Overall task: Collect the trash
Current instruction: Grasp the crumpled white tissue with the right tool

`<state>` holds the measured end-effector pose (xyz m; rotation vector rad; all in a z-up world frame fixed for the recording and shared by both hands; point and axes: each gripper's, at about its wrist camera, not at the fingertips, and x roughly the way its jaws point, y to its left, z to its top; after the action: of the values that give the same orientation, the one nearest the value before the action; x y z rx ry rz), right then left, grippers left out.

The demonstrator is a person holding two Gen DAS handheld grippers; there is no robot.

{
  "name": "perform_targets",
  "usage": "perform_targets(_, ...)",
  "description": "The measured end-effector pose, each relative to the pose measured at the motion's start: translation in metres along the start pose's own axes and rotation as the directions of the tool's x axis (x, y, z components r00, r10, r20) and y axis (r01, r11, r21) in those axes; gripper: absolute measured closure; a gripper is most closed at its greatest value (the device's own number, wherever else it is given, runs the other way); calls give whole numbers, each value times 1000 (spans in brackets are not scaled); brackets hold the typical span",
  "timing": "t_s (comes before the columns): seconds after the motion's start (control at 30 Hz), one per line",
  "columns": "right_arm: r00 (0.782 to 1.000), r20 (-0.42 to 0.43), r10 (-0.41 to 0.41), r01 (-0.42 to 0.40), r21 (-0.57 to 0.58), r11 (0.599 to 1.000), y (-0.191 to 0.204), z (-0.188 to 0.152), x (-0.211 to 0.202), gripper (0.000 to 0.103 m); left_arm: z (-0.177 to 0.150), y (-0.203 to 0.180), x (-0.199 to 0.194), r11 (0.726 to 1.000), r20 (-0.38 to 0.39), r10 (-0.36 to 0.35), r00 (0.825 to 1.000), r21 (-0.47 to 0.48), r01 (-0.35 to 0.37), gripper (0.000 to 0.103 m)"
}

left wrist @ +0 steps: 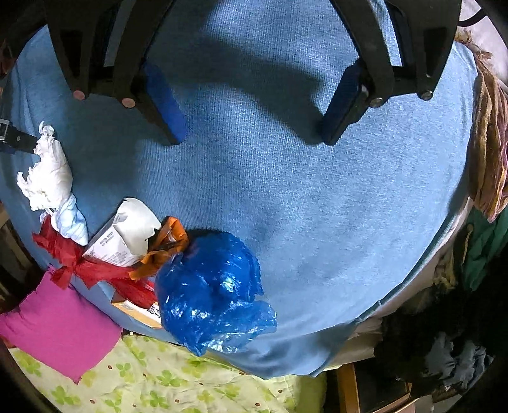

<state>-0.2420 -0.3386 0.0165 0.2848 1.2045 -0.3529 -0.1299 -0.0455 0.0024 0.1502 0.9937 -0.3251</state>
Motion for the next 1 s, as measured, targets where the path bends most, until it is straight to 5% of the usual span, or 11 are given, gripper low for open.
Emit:
perform_targets(0.13, 1000, 31, 7, -8, 19, 1000, -4, -2, -11, 0, -2, -2, 0, 1000, 5, 2, 1000, 9, -2, 12)
perform_targets(0.2, 994, 111, 20, -24, 34, 999, -5, -6, -32, 0, -3, -3, 0, 1000, 7, 0, 1000, 12, 0, 10)
perform_targets(0.33, 957, 257, 132, -139, 10, 990, 5, -15, -73, 0, -6, -9, -2, 1000, 9, 2, 1000, 18, -2, 5)
perform_targets(0.5, 921, 314, 232, -230, -43, 972, 32, -28, -78, 0, -14, -14, -5, 1000, 33, 7, 999, 29, -8, 3)
perform_targets(0.83, 936, 276, 218, -182, -149, 972, 83, -25, -45, 1, -18, -17, -10, 1000, 37, 10, 999, 25, -11, 2)
perform_targets(1.0, 944, 257, 206, -169, -159, 973, 94, -15, -30, 20, -15, -14, -8, 1000, 32, 11, 999, 29, -12, 2)
